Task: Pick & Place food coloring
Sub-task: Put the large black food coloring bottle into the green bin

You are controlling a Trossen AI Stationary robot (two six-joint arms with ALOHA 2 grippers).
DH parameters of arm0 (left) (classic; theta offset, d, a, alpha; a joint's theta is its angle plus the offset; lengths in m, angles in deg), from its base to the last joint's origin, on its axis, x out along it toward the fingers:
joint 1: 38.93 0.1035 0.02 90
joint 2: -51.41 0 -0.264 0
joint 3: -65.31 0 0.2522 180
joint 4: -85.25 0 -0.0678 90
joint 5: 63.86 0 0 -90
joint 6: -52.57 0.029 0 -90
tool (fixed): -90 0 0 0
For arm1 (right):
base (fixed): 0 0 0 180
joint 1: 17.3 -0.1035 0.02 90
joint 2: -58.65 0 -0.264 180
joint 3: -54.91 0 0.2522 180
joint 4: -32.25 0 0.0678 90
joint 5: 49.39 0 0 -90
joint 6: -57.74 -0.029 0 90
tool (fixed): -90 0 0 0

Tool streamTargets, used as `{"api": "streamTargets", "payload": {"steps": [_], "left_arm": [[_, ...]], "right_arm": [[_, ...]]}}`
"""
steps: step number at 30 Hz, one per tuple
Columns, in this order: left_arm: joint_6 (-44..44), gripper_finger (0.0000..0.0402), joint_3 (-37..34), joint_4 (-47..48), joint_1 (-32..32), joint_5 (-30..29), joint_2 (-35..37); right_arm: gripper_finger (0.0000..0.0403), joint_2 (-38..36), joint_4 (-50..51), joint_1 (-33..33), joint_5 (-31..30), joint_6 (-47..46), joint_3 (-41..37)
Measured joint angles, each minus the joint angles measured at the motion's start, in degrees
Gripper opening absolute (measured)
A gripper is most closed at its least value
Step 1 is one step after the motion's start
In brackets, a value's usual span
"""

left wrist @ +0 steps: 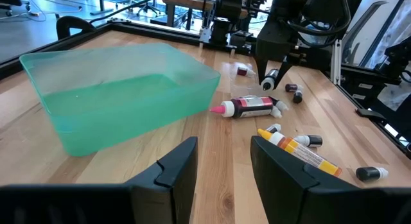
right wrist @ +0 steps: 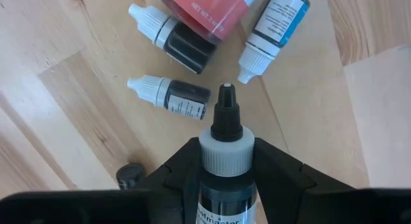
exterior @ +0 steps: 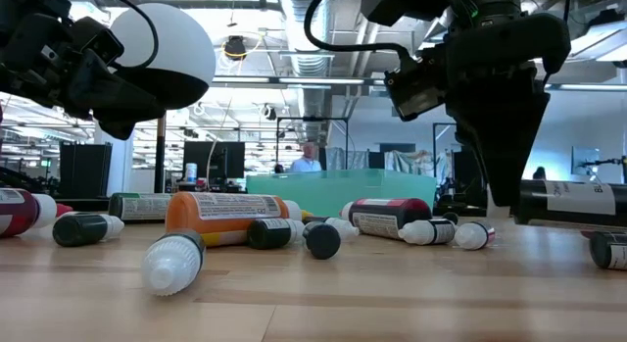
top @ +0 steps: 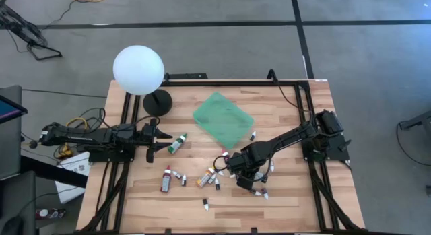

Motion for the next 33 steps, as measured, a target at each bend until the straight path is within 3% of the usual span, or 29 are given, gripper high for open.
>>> {"api": "streamTargets", "payload": {"steps": [16,33], "left_arm": [[0.0,0.0138,0.0,0.0,0.0,0.0,0.0],[0.0,0.0138,0.0,0.0,0.0,0.0,0.0]], "right_arm": [[0.0118,0.0,0.0,0.0,0.0,-0.3,0.1],[0.0118,0.0,4.8,0.0,-1.0,0.0,8.7]]}}
